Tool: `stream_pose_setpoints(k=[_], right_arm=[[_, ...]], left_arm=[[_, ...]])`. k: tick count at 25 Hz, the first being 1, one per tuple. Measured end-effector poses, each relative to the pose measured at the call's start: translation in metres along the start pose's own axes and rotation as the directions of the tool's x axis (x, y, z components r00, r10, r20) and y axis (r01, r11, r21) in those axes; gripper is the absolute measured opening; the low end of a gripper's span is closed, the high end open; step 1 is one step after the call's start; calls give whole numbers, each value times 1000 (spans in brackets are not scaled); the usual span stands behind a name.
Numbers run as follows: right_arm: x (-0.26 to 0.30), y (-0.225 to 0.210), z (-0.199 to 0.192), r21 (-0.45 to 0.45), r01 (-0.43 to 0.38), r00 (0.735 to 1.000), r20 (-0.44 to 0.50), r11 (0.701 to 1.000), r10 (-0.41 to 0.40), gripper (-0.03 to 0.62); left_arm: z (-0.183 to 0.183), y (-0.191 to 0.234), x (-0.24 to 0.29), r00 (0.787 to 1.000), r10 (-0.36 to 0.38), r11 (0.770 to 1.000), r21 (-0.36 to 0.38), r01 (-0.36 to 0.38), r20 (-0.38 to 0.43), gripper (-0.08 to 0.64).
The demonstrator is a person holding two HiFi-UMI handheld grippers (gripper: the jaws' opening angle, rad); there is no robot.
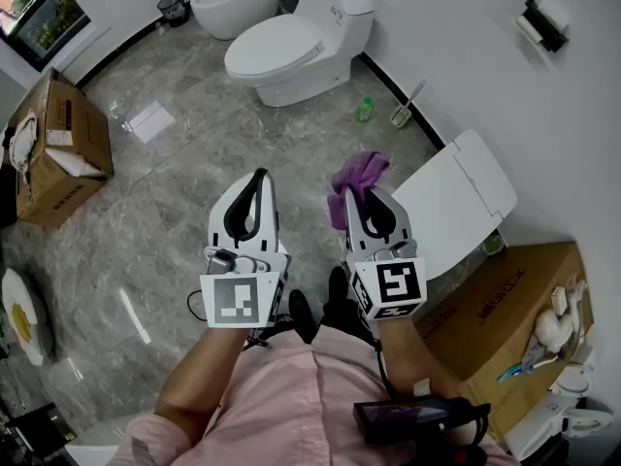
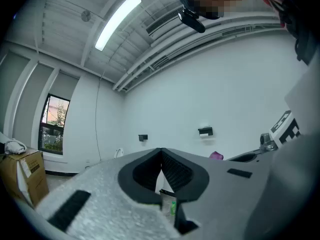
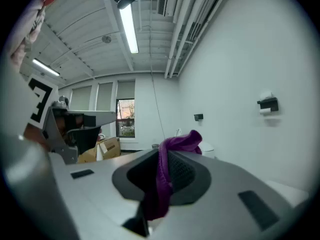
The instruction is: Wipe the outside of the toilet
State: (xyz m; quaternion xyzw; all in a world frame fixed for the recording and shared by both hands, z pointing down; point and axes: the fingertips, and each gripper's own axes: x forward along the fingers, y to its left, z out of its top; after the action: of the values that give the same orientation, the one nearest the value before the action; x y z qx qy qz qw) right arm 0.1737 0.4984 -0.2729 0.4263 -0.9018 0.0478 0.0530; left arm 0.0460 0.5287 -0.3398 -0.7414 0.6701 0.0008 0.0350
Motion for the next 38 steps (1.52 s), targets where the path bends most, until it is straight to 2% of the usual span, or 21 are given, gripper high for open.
stream_pose_setpoints(k=[7,12,18,22,31,36,38], right_arm=[[6,-22,0,12,3,1000,1,1000,-3,57],[14,-55,0,38,2,1000,10,999,-3,58],[34,-97,-2,23,-46,999,12,999,46,60],[57,-118,-4,21,-56,998,4,998,56,60],[139,-123,-18,6,-78,997,-17,997,78,60],[210,-119,-31,22,-58,997,-54,998,59,60],[242,-114,-32,22,-50,997,-63,999,51,60]], left_arm=[[-3,-8,18,1000,1,1000,27,-1,4,7],[-5,-23,44,1000,11,999,39,-11,-7,6],[-10,-39,80,998,56,997,54,-57,7,7],[-14,-35,99,996,84,995,58,-84,0,6],[-48,29,147,990,141,990,19,-141,-28,7],[-81,89,197,990,127,992,9,-127,-59,7],[-94,116,219,990,114,993,-19,-116,-88,7]])
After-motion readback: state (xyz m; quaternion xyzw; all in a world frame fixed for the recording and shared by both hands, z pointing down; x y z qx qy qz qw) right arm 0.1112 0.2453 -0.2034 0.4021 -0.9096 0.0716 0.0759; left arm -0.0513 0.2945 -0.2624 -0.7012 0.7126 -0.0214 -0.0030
